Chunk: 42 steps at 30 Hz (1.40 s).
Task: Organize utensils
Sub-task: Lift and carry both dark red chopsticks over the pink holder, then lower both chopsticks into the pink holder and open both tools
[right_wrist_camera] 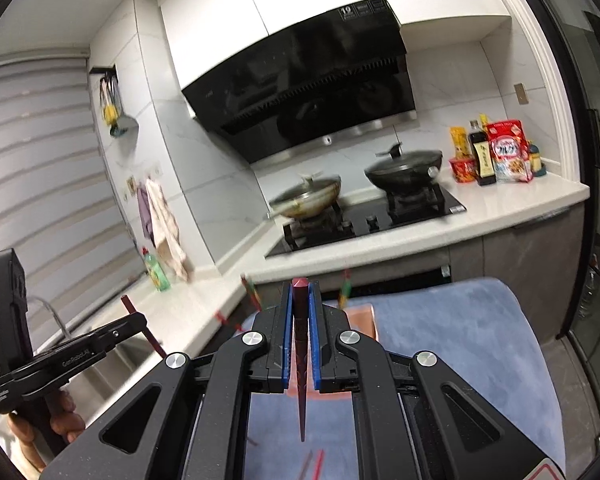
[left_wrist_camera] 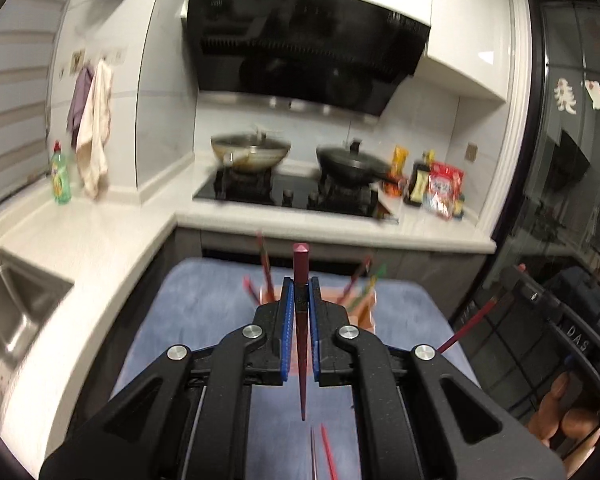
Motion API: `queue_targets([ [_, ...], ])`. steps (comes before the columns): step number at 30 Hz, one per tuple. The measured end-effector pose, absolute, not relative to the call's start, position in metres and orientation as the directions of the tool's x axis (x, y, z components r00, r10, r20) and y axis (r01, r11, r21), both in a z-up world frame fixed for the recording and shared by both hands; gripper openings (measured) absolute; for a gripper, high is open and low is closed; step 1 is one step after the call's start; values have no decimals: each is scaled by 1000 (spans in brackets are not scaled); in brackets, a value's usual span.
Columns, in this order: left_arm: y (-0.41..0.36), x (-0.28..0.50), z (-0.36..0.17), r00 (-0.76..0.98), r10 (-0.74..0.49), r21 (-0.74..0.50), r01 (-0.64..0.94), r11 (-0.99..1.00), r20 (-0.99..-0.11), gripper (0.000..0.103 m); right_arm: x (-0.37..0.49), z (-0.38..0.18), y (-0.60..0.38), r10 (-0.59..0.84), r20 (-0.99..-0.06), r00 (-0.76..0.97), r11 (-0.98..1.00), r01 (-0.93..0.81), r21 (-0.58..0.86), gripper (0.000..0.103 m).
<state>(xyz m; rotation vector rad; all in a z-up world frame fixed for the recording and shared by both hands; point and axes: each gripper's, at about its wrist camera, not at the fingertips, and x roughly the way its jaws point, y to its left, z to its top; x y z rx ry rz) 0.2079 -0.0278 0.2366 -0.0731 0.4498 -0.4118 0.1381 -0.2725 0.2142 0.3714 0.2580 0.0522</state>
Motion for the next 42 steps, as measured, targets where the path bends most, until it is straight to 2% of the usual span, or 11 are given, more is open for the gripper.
queue_targets([
  [8, -54, 262, 284, 868, -404, -174, 367, 914, -289, 7, 204, 250, -286, 79, -149, 986, 916, -13, 401, 7],
  [11, -61, 283, 288, 877, -394, -176, 358, 917, -274, 7, 224, 251, -287, 65, -149, 987, 917, 0, 399, 7],
  [19, -71, 318, 254, 875, -352, -144, 322, 936, -332, 7, 266, 213, -291, 46, -236, 971, 914, 54, 403, 7],
  [25, -72, 334, 218, 848, -340, -152, 305, 940, -406, 7, 283, 181, -289, 37, -316, 948, 920, 91, 381, 7],
  [28, -71, 339, 209, 846, -314, -143, 279, 950, -432, 9, 284, 177, -289, 39, -318, 947, 920, 90, 382, 13],
  [29, -71, 339, 208, 845, -309, -141, 275, 951, -437, 15, 283, 178, -289, 41, -316, 948, 920, 88, 382, 16],
  [30, -70, 338, 207, 847, -299, -138, 266, 954, -439, 32, 282, 180, -289, 40, -314, 949, 920, 87, 382, 20],
  [32, -67, 333, 208, 858, -288, -137, 253, 958, -426, 54, 277, 185, -290, 37, -302, 953, 923, 84, 377, 26],
  [38, -66, 313, 214, 869, -275, -104, 255, 961, -412, 57, 259, 197, -283, 52, -290, 955, 932, 57, 357, 30],
  [42, -66, 291, 213, 867, -266, -72, 261, 963, -421, 68, 240, 199, -273, 70, -301, 951, 941, 37, 336, 36],
])
